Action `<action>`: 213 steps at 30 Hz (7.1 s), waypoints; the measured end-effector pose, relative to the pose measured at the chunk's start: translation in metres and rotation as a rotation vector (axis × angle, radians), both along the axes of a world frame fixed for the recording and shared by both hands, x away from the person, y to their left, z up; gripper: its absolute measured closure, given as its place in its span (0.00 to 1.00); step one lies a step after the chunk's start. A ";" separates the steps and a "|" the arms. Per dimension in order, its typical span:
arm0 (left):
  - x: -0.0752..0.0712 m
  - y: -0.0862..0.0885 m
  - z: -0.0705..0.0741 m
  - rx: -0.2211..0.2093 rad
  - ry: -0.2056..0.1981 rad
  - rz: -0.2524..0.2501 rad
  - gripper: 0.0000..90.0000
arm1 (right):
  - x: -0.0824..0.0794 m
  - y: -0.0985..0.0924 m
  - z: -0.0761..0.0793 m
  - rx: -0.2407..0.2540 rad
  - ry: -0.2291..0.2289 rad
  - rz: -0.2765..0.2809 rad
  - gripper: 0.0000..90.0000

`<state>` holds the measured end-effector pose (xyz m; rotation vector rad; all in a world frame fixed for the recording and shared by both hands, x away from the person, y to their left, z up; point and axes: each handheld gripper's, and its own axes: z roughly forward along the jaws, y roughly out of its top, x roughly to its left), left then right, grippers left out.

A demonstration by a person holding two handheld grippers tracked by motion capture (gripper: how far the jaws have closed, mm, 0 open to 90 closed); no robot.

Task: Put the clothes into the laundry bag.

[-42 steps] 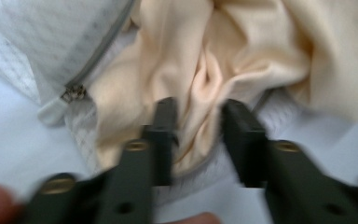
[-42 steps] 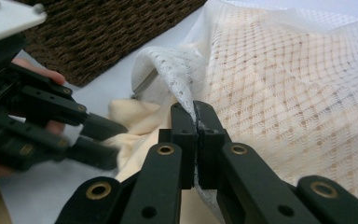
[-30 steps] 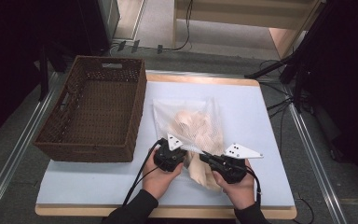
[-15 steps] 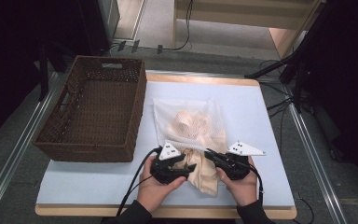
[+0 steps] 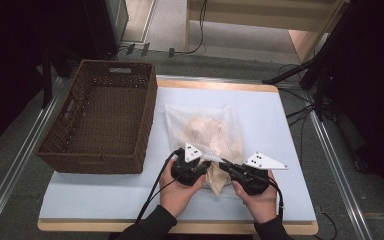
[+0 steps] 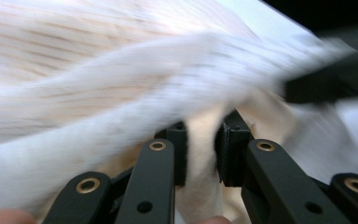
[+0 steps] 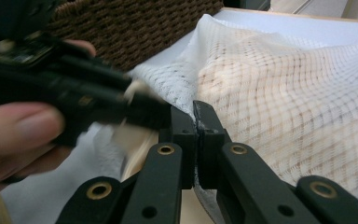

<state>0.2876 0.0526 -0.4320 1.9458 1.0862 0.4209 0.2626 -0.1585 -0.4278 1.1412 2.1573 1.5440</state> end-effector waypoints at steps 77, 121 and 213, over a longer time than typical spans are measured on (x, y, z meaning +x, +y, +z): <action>-0.001 0.005 -0.025 -0.008 0.064 -0.084 0.63 | 0.006 -0.001 -0.014 -0.007 0.056 -0.021 0.99; -0.031 0.061 -0.022 0.055 0.040 -0.001 0.67 | 0.006 0.002 -0.019 -0.017 0.065 -0.018 0.99; -0.031 0.091 -0.040 0.106 0.081 0.029 1.00 | -0.042 0.020 -0.006 -0.041 -0.003 -0.044 0.54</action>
